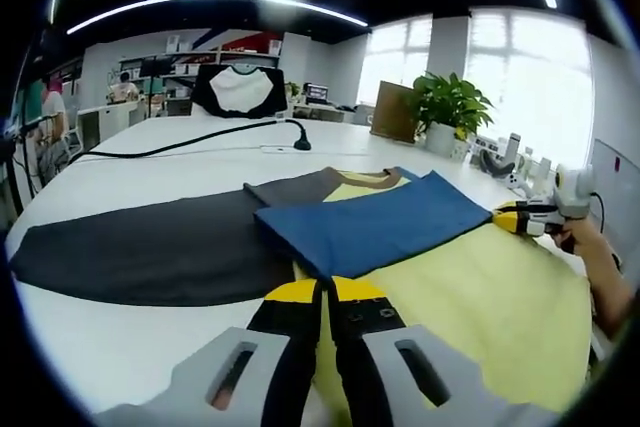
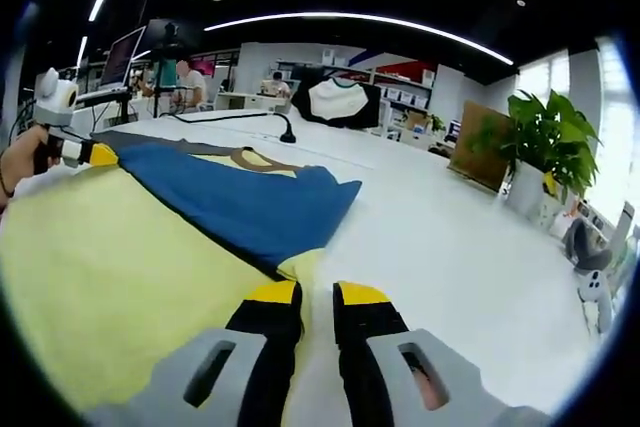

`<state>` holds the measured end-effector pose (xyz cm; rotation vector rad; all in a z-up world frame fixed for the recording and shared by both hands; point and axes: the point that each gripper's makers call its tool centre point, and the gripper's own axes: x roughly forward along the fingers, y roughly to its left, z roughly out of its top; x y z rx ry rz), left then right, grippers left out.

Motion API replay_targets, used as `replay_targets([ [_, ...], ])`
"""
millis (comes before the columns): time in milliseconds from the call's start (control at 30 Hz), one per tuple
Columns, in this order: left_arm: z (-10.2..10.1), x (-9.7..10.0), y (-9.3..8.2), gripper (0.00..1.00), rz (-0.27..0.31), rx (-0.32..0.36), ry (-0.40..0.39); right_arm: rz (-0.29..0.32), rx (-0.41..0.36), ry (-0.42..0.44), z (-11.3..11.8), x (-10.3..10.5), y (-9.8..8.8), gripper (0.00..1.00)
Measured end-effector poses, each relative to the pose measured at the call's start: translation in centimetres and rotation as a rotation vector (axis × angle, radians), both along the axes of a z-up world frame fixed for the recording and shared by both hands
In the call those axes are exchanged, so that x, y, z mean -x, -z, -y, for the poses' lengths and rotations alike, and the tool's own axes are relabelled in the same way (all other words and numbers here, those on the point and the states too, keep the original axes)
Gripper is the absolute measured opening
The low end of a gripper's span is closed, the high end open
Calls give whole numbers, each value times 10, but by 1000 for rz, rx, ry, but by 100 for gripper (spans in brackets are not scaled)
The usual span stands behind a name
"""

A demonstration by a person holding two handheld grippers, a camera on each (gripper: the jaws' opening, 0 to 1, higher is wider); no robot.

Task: Fold the garment on the visible template until the final outline fits inside the template.

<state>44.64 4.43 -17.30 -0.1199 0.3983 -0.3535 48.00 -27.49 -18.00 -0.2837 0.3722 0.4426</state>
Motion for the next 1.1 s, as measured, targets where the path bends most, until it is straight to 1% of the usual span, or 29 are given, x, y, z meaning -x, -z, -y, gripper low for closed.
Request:
replay_targets([
  [167, -1, 4, -2, 3, 8, 16, -5, -7, -2, -2, 3, 1, -1, 14],
  [200, -3, 5, -3, 3, 12, 4, -11, -10, 2, -3, 3, 1, -1, 14],
  [233, -12, 4, -7, 4, 42, -45, -39, -11, 3, -4, 3, 1, -1, 15],
  [333, -17, 8, -13, 6, 45, -2, -45, -17, -17, -20, 1, 7, -2, 16],
  [433, -25, 11, -19, 6, 60, -11, -61, -9, -28, -21, -1, 13, -5, 17],
  [467, -27, 12, -21, 6, 62, -11, -65, 1, -49, -16, -2, 15, -9, 18],
  [500, -30, 11, -23, 6, 69, 4, -87, 26, -112, 12, -3, 14, -17, 20],
  [533, -32, 10, -26, 6, 79, 18, -107, 71, -122, 17, -2, 15, -27, 21],
  [567, -31, 10, -28, 6, 89, 18, -107, 82, -106, 14, -2, 17, -30, 21],
  [600, -30, 10, -29, 6, 99, 11, -113, 92, -112, 16, -2, 19, -34, 21],
  [633, -31, 10, -30, 6, 110, -16, -121, 104, -131, 15, -3, 21, -39, 21],
  [700, -31, 11, -31, 7, 120, -41, -121, 113, -134, 5, -4, 25, -46, 21],
  [733, -33, 10, -31, 7, 124, -41, -124, 117, -132, 5, -4, 26, -47, 22],
  [767, -35, 10, -32, 7, 128, -39, -130, 133, -123, 5, -3, 27, -52, 22],
  [800, -38, 9, -34, 7, 142, -35, -144, 141, -118, 7, -1, 28, -55, 22],
  [833, -42, 7, -38, 9, 171, -35, -163, 150, -118, 12, 0, 32, -58, 23],
  [867, -43, 5, -37, 10, 182, -59, -158, 156, -120, 12, 0, 34, -60, 24],
  [900, -44, 5, -35, 12, 175, -85, -149, 158, -122, 12, 0, 35, -61, 25],
  [933, -44, 5, -35, 14, 178, -94, -143, 151, -128, 19, 1, 35, -60, 25],
  [967, -45, 4, -37, 16, 187, -90, -146, 138, -159, 35, 1, 35, -58, 25],
  [1000, -46, 4, -40, 16, 204, -85, -149, 140, -172, 36, 0, 36, -58, 26],
  [1100, -51, 4, -46, 17, 222, -103, -151, 141, -167, 30, -4, 42, -55, 28],
])
